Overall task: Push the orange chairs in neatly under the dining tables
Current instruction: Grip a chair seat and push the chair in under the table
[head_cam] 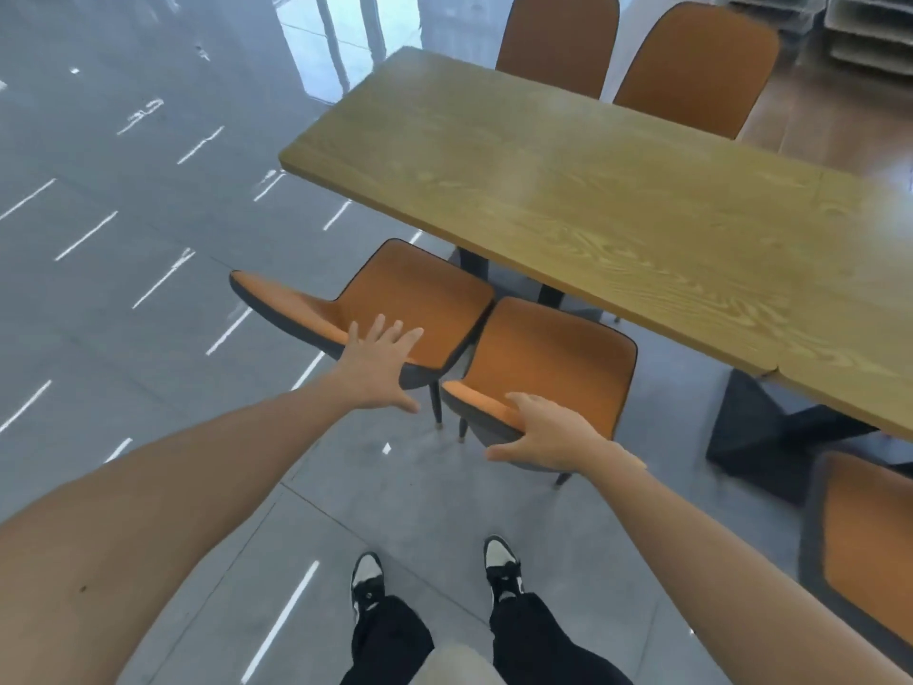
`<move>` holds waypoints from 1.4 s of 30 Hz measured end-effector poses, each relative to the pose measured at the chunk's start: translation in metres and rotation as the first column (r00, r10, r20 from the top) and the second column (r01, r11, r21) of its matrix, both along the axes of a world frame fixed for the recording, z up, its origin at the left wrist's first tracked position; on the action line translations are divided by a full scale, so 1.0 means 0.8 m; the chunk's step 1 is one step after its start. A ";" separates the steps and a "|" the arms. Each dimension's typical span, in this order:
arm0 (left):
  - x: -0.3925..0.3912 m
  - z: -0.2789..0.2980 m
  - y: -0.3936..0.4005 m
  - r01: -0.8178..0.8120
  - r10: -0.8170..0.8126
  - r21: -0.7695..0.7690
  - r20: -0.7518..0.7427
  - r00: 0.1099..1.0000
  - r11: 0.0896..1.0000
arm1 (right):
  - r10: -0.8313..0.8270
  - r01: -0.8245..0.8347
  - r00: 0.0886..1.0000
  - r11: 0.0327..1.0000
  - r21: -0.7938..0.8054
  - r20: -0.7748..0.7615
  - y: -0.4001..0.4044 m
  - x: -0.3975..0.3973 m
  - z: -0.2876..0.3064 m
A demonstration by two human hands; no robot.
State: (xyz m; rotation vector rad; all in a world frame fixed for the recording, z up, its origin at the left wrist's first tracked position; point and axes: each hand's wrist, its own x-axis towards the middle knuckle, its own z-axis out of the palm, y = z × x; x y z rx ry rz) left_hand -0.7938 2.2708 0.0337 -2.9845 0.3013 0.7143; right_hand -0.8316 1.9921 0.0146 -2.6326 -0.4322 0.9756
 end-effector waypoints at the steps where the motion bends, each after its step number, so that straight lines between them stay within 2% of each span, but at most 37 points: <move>1: 0.010 -0.007 0.019 0.026 -0.025 0.028 -0.034 0.999 0.999 | 0.018 -0.019 1.000 0.999 -0.038 -0.023 0.009 0.000 -0.008; 3: 0.028 -0.023 0.052 0.080 -0.072 0.066 -0.105 0.992 0.995 | 0.011 -0.009 1.000 0.996 -0.093 0.015 0.022 -0.004 -0.020; 6: 0.050 -0.040 0.096 0.190 -0.179 0.063 -0.146 0.973 0.980 | -0.126 0.144 0.982 0.981 -0.128 0.142 0.042 -0.019 -0.030; 11: 0.078 -0.071 0.158 0.330 -0.331 -0.077 -0.012 0.943 0.941 | -0.257 0.321 0.935 0.906 -0.277 0.243 0.077 -0.030 -0.051; 15: 0.101 -0.089 0.179 0.348 -0.351 -0.102 -0.018 0.936 0.932 | -0.290 0.360 0.924 0.880 -0.310 0.251 0.089 -0.019 -0.054; 18: 0.118 -0.108 0.187 0.333 -0.333 -0.081 0.006 0.943 0.940 | -0.338 0.415 0.895 0.871 -0.264 0.291 0.096 -0.006 -0.060; 21: 0.122 -0.124 0.190 0.320 -0.312 -0.072 0.102 0.945 0.945 | -0.343 0.459 0.847 0.858 -0.232 0.405 0.103 -0.006 -0.069; 25: 0.123 -0.135 0.191 0.365 -0.340 -0.098 0.203 0.918 0.926 | -0.359 0.479 0.825 0.854 -0.203 0.437 0.115 -0.007 -0.070; 31: 0.121 -0.140 0.193 0.379 -0.348 -0.082 0.259 0.901 0.922 | -0.417 0.510 0.782 0.855 -0.093 0.464 0.193 -0.005 -0.078; 36: 0.119 -0.139 0.190 0.383 -0.349 -0.091 0.262 0.900 0.919 | -0.411 0.514 0.756 0.855 -0.072 0.510 0.194 -0.006 -0.082; 42: 0.120 -0.141 0.191 0.408 -0.380 -0.063 0.263 0.887 0.911 | -0.371 0.480 0.772 0.873 -0.090 0.517 0.190 -0.002 -0.090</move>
